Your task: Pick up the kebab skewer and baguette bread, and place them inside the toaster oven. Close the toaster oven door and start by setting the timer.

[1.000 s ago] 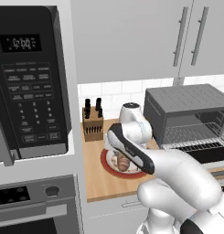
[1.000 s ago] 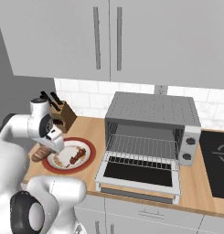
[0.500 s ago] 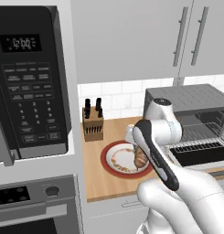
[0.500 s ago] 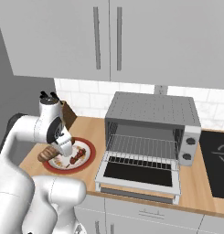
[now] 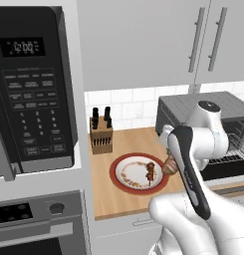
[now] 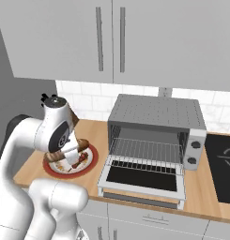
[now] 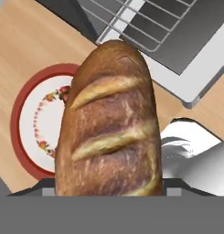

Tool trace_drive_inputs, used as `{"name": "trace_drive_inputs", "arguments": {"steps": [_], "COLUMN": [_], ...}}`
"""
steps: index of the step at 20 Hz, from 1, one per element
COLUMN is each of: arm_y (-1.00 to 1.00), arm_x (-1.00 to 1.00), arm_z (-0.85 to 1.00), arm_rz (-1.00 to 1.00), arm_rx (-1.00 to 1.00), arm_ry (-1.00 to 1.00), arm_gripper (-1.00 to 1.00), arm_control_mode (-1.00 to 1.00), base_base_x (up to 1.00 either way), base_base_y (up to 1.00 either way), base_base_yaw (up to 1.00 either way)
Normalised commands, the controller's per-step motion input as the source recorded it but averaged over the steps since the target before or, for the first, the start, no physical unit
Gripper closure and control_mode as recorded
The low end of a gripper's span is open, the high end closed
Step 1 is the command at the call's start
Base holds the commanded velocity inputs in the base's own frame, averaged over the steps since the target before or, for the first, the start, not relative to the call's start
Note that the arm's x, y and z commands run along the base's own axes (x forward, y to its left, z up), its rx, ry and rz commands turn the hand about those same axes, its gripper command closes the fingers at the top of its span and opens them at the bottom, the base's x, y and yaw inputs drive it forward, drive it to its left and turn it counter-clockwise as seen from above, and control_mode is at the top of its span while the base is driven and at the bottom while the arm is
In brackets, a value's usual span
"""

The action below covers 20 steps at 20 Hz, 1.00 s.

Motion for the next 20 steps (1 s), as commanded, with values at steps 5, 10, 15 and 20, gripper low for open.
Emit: {"name": "trace_drive_inputs", "arguments": {"steps": [5, 10, 15, 20], "arm_y": [-0.61, -0.61, -0.75, -0.93], "arm_x": [-0.45, -0.38, -0.29, -0.02], "arm_z": [0.52, 0.49, 0.44, 0.34], "arm_rz": [-0.31, -0.29, -0.27, -0.16], "arm_rx": [0.09, 0.09, 0.09, 0.02], "arm_ry": [0.0, 0.0, 0.01, 0.02], "arm_gripper": [1.0, 1.0, 1.0, 1.0], "arm_control_mode": [-1.0, -1.0, -1.0, -1.0], "base_base_x": [0.0, 0.0, 0.0, 0.0], "base_base_y": [0.0, 0.0, 0.0, 0.0], "base_base_yaw": [0.0, 0.0, 0.0, 0.0]}}
